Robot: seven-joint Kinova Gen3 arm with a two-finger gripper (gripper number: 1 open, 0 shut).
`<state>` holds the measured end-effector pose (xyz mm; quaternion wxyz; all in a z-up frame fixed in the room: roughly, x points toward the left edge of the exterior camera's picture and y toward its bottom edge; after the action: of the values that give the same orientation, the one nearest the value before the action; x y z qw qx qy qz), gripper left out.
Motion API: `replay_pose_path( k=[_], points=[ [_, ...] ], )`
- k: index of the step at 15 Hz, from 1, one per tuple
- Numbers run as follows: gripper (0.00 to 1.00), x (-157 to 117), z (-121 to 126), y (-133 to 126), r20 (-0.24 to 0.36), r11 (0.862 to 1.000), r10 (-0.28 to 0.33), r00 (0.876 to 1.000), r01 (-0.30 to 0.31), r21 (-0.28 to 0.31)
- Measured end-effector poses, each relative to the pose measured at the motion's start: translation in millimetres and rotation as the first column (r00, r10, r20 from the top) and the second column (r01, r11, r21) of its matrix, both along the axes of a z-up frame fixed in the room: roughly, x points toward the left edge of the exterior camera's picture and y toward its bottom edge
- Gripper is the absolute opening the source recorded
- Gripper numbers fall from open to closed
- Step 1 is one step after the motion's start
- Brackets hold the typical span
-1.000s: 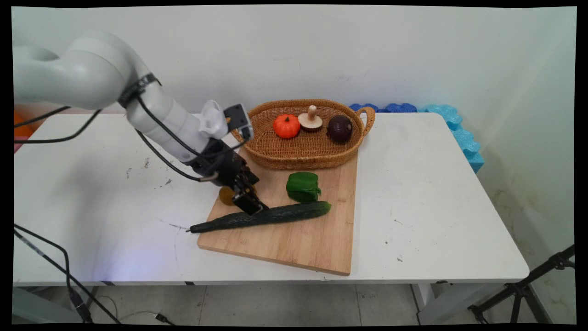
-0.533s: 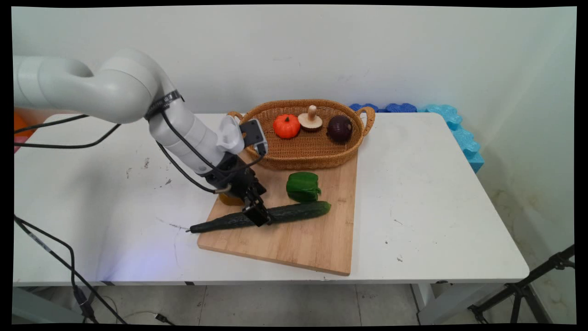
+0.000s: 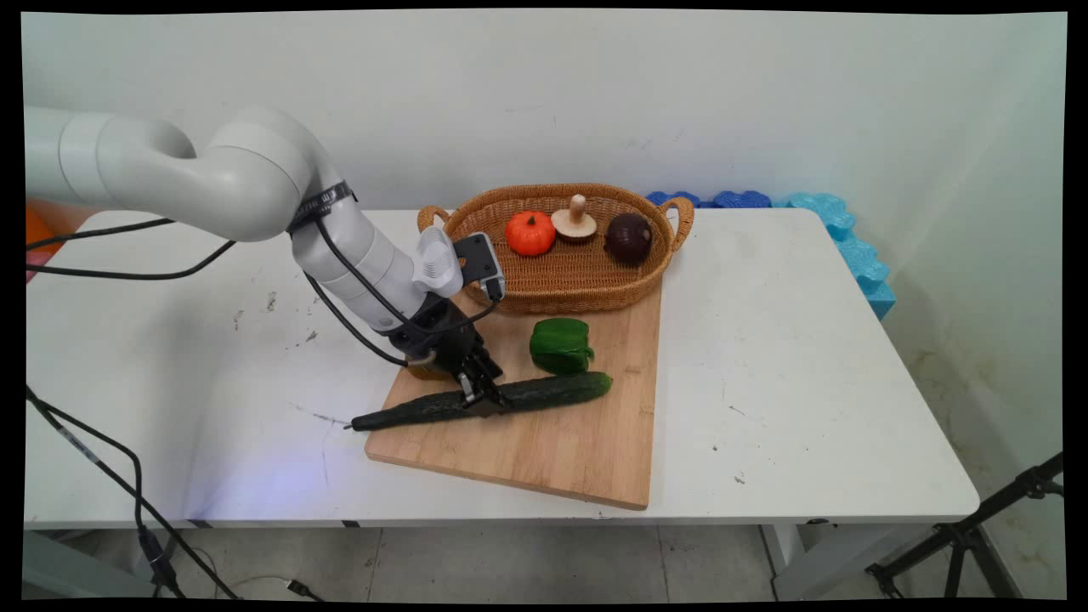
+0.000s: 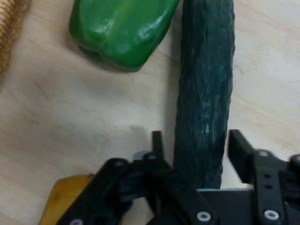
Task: Pick up the cucumber from the cutting board, then place the picked object in the vegetable basket
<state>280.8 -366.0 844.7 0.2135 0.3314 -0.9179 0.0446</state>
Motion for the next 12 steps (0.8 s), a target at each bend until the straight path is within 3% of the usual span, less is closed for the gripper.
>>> replay_pose_path(
  k=[6,12],
  points=[
    [0.00,-7.2,0.1,3.0,-0.008,1.000,-0.016,1.000,0.016,-0.002],
    [0.00,-12.3,26.0,9.3,-0.036,1.000,-0.026,0.999,0.025,-0.006]
  ],
)
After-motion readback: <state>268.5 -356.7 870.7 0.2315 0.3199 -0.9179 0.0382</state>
